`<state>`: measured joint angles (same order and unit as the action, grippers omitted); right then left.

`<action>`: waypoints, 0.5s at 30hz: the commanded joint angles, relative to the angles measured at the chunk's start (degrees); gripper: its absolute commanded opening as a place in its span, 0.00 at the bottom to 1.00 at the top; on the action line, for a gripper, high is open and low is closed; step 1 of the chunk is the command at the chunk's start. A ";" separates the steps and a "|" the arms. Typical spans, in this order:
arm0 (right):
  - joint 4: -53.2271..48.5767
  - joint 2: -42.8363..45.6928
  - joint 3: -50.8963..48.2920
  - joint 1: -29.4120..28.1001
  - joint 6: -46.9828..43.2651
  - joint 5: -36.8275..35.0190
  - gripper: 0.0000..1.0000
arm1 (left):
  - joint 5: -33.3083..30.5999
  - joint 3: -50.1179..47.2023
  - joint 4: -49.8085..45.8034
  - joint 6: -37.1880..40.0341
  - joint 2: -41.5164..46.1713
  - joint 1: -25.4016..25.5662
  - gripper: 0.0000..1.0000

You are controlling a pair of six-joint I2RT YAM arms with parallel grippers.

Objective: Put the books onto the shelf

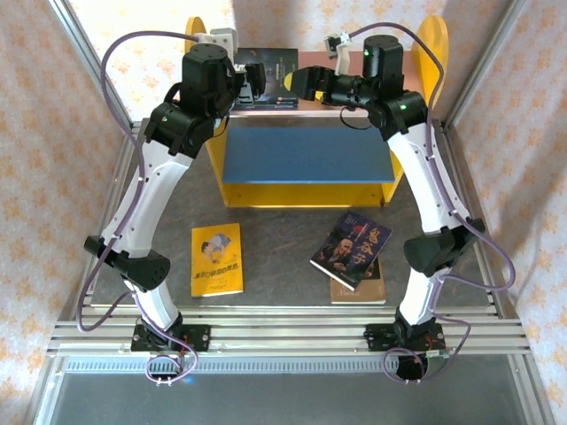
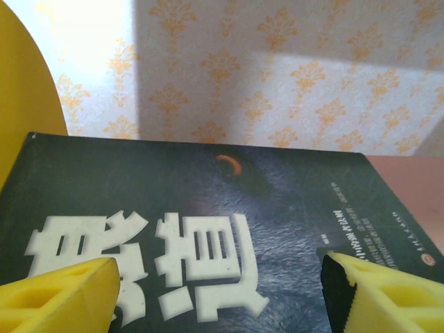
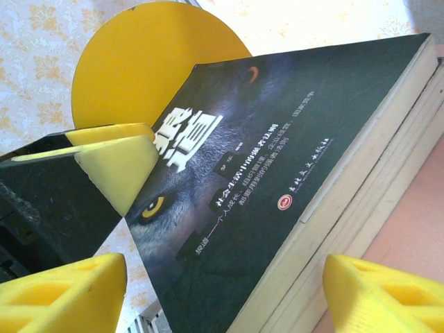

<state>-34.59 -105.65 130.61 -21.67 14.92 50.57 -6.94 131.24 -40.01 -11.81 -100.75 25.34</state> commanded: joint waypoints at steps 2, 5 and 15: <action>0.84 4.08 -2.20 0.79 -0.76 -1.48 0.76 | 1.31 -0.30 3.39 1.83 3.83 -0.60 0.76; 1.31 6.35 -5.01 1.00 -0.90 -2.54 0.80 | 0.59 -5.06 4.36 1.43 8.39 -0.56 0.77; 8.10 15.25 -18.13 0.93 1.01 -4.00 0.83 | -2.92 -23.90 6.12 -0.50 26.08 -0.57 0.79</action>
<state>-30.15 -92.20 113.60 -20.91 15.40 47.53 -8.43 109.19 -35.27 -11.60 -76.73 25.34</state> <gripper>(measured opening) 0.827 0.795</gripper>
